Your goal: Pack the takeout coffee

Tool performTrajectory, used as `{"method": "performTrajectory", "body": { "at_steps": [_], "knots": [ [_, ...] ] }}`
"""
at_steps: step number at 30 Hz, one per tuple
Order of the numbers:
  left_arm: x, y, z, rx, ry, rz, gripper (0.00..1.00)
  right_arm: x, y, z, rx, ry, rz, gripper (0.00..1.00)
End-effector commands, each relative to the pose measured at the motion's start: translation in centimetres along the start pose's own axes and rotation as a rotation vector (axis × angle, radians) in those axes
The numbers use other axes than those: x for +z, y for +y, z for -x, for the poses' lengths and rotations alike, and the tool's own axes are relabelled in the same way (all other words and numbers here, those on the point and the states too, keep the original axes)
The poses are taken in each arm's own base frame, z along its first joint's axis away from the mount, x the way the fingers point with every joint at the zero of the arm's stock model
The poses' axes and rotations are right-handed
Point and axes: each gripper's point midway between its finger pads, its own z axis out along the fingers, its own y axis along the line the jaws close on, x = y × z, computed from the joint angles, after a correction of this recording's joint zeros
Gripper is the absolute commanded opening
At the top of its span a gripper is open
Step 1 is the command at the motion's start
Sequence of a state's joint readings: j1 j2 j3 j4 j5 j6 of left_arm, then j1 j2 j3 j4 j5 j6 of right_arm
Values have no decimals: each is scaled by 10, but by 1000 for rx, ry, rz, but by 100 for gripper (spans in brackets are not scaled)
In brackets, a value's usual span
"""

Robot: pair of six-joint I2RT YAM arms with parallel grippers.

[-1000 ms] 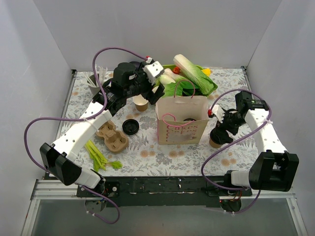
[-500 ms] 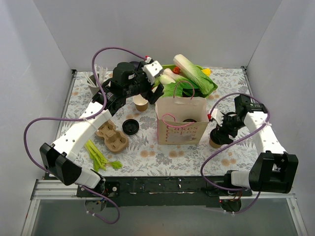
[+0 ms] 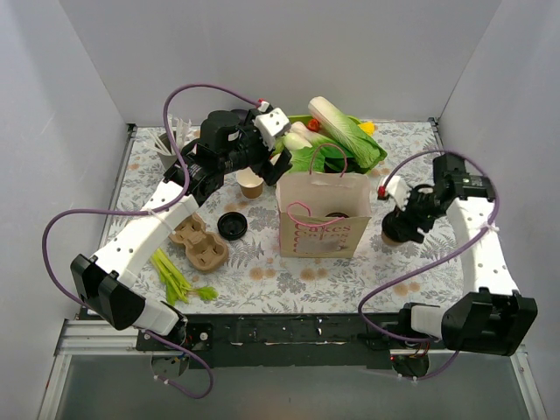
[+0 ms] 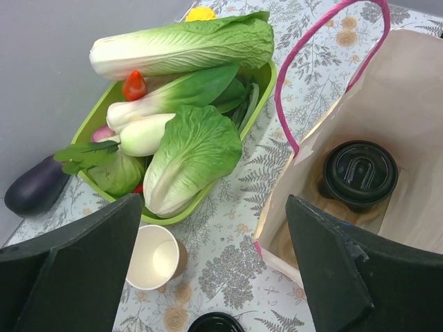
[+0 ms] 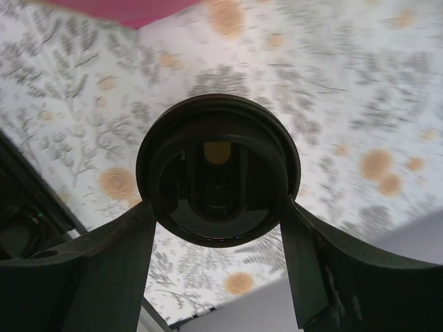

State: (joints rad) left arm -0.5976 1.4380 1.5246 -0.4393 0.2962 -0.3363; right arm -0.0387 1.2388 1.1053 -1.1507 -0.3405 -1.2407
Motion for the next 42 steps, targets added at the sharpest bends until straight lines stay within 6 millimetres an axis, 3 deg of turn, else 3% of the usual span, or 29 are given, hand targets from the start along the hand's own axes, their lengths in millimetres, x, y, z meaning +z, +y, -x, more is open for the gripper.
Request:
{"method": "performTrajectory", "body": {
  "at_steps": [1,2,3,5,6,7,9,13,17,20,31,42],
  "knots": [
    [-12,7,15,2,-51,30,86,-85,-25,44,67,-122,-214,31],
    [-12,8,20,-1,-67,33,86,-116,-36,67,45,-185,-288,30],
    [-13,11,25,-8,-80,43,86,-135,-39,82,63,-228,-320,29],
    [-14,20,35,-55,-106,72,87,-159,-47,106,105,-308,-344,27],
    [-15,26,38,-76,-112,94,87,-194,-51,129,100,-385,-420,27],
    [-15,39,44,-98,-123,122,88,-203,-53,139,94,-423,-425,21],
    [-18,53,51,-165,-148,156,89,-232,-43,172,23,-555,-423,17],
    [-25,83,50,-222,-155,222,91,-243,-14,215,-29,-722,-279,15],
    [-32,96,41,-249,-141,256,91,-221,42,257,-190,-735,-90,14],
    [-41,99,35,-252,-140,281,91,-197,56,266,-242,-687,-17,12],
    [-71,95,29,-222,-144,322,93,-103,37,258,-455,-472,71,4],
    [-97,80,14,-205,-149,338,93,-31,29,259,-481,-299,174,2]
  ]
}}
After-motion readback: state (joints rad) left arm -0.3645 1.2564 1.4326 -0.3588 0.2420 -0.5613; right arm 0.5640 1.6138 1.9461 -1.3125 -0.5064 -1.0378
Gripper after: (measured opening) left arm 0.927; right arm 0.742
